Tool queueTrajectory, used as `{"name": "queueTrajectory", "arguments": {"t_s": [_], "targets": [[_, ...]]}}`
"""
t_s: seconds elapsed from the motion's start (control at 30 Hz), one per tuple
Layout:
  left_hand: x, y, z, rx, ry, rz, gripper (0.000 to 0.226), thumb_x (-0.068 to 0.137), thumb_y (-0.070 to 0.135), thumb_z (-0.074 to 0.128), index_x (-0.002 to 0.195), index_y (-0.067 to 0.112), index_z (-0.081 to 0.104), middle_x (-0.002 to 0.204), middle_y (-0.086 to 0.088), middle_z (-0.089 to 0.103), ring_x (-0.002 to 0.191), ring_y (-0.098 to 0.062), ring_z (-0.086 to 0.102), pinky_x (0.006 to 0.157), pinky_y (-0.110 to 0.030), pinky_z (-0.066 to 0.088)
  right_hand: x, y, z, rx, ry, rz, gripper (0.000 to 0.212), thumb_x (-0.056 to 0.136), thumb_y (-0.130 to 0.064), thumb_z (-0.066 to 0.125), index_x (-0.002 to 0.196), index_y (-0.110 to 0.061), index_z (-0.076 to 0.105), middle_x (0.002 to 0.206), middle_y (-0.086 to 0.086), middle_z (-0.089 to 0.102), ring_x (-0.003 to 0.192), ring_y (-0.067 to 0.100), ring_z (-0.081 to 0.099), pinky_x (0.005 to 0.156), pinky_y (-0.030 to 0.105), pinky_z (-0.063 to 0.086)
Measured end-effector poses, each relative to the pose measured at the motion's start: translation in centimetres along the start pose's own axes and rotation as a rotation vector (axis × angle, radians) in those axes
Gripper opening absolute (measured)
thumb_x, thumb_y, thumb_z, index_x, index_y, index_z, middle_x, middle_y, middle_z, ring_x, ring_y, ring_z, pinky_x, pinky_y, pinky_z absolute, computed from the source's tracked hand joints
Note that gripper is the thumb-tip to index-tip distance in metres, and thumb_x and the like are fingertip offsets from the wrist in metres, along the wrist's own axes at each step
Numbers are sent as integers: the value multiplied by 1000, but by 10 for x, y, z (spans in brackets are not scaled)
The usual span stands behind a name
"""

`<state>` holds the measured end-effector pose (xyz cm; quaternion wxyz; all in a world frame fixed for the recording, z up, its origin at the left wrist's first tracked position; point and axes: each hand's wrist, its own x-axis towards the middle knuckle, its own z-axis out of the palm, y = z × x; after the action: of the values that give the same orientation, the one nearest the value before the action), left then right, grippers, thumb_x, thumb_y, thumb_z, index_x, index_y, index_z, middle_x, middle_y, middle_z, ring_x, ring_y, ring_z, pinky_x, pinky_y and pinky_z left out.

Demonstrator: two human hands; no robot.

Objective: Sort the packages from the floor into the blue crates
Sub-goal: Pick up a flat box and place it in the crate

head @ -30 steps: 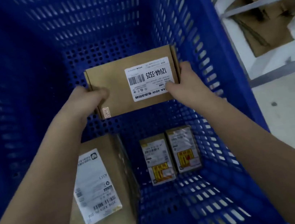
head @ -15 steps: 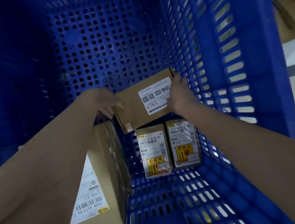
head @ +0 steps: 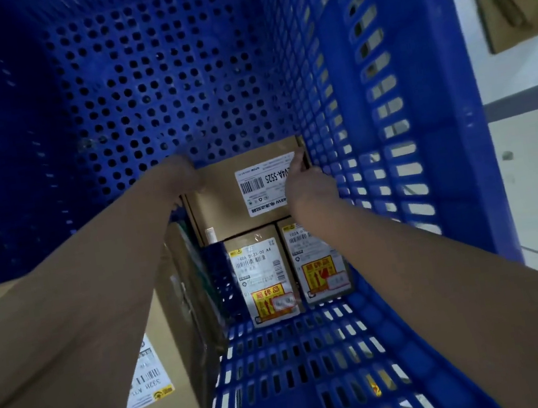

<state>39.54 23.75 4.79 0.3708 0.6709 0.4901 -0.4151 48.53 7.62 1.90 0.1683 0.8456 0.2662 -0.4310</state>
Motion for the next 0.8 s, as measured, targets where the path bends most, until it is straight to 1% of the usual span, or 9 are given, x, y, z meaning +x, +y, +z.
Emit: {"name": "queueTrajectory", "arguments": {"t_s": [0.03, 0.1, 0.17, 0.27, 0.43, 0.53, 0.6, 0.7, 0.8], "targets": [[-2, 2, 1, 12, 28, 4, 8, 94, 7, 47, 96, 14, 50, 96, -13, 51, 80, -21, 49, 78, -32, 46, -2, 1, 1, -40, -9, -9, 87, 91, -7, 49, 145, -3, -20, 145, 32, 29, 124, 41, 44, 93, 49, 45], [-2, 7, 6, 4, 82, 11, 24, 96, 7, 39, 75, 19, 41, 78, -6, 43, 65, -15, 42, 67, -28, 42, -6, 2, 2, -105, -32, -20, 77, 94, -6, 41, 146, -3, -17, 141, 32, 35, 123, 42, 46, 92, 50, 45], [-8, 13, 9, 67, 111, 26, 19, 97, 8, 33, 94, 8, 52, 97, -15, 53, 80, -23, 51, 81, -34, 44, -16, 0, -1, -158, -65, -17, 66, 96, -4, 35, 148, -2, -4, 142, 32, 34, 126, 43, 42, 95, 52, 42], [-15, 21, 14, 221, 175, -49, 44, 95, 12, 31, 134, -7, 40, 138, -30, 39, 123, -39, 41, 114, -45, 16, -46, -1, -19, -204, -98, -57, 45, 92, -4, 46, 136, -1, 40, 136, 18, 46, 120, 32, 49, 92, 41, 46], [-56, 42, 14, 178, 379, 24, 46, 95, 31, 42, 133, 6, 42, 139, -19, 34, 121, -36, 42, 99, -44, 40, -136, 15, -74, 399, -14, -272, 33, 97, -24, 45, 123, -7, 53, 119, 10, 59, 102, 22, 57, 80, 31, 47], [-111, 62, 15, 73, 609, 305, 32, 94, 33, 43, 112, 10, 57, 119, -15, 55, 94, -30, 55, 69, -34, 40, -208, 47, -97, 859, 207, -534, 26, 96, -28, 49, 118, -20, 59, 97, -8, 64, 90, 6, 61, 79, 24, 49], [-153, 76, 16, -16, 785, 498, 24, 93, 32, 43, 101, 16, 59, 103, -8, 61, 79, -24, 52, 63, -33, 35, -246, 80, -100, 1241, 503, -605, 18, 94, -17, 50, 104, -21, 64, 86, -8, 68, 80, 4, 65, 77, 22, 53], [-207, 101, 23, -258, 827, 836, 18, 88, 28, 46, 87, 19, 61, 75, 9, 58, 65, -6, 51, 64, -31, 42, -273, 140, -80, 1686, 923, -412, 22, 87, -4, 47, 87, -16, 65, 69, -3, 69, 64, 11, 65, 65, 22, 53], [-245, 136, 51, -268, 663, 1083, 16, 81, 31, 45, 73, 28, 59, 60, 19, 55, 56, 8, 49, 57, -9, 38, -268, 197, -28, 1810, 1049, 18, 26, 85, 1, 45, 79, -17, 64, 59, -5, 67, 57, 10, 63, 56, 21, 50]]}}
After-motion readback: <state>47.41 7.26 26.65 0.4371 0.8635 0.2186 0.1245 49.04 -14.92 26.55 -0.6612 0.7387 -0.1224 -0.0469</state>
